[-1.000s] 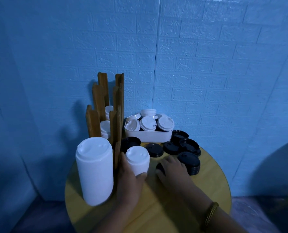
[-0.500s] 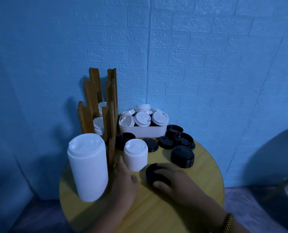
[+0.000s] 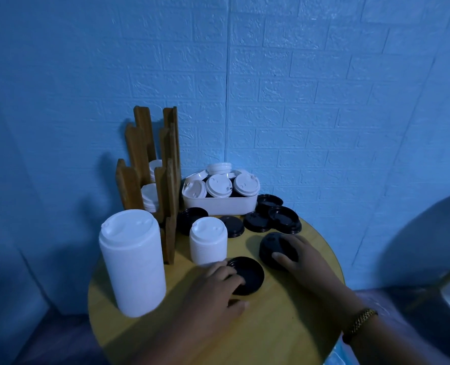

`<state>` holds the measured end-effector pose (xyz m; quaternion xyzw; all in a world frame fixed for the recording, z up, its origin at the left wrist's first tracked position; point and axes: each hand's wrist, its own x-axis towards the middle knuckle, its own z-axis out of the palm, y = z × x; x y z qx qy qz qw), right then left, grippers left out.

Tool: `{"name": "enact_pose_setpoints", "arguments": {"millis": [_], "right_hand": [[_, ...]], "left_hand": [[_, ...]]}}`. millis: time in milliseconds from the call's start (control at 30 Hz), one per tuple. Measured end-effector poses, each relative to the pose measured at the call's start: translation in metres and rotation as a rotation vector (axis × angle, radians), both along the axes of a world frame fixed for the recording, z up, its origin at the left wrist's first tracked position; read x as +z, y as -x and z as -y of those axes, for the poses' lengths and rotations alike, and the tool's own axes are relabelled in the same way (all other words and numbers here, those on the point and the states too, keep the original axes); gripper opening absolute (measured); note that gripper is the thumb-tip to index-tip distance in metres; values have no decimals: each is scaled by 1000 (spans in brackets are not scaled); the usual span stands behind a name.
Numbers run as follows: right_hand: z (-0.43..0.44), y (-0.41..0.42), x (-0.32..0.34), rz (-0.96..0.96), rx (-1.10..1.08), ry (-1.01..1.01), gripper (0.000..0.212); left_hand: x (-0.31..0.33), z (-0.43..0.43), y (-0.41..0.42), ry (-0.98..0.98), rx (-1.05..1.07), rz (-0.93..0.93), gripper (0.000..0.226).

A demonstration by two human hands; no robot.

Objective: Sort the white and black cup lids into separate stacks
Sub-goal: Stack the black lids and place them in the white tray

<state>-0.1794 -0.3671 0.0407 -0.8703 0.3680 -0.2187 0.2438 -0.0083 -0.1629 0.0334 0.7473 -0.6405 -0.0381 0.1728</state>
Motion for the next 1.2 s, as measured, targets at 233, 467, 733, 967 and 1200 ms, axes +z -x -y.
{"name": "enact_pose_setpoints", "arguments": {"millis": [233,467,733,967,1200], "right_hand": [[-28,0,-4,27,119,3,63],[-62,-16,5,-1,340,-31,76],[-84,-17,52,291,485,-158,103],[-67,-15,41,272,305,-117,80],[-70,-30,14,15,-1,-166,77]], "left_hand": [[-3,-24,-20,170,6,29,21],[21,-35,-1,490,248,-760,12],[49,-11,6,475,266,-1338,21],[33,-6,10,433,289,-900,23],[-2,2,18,123,269,-639,87]]}}
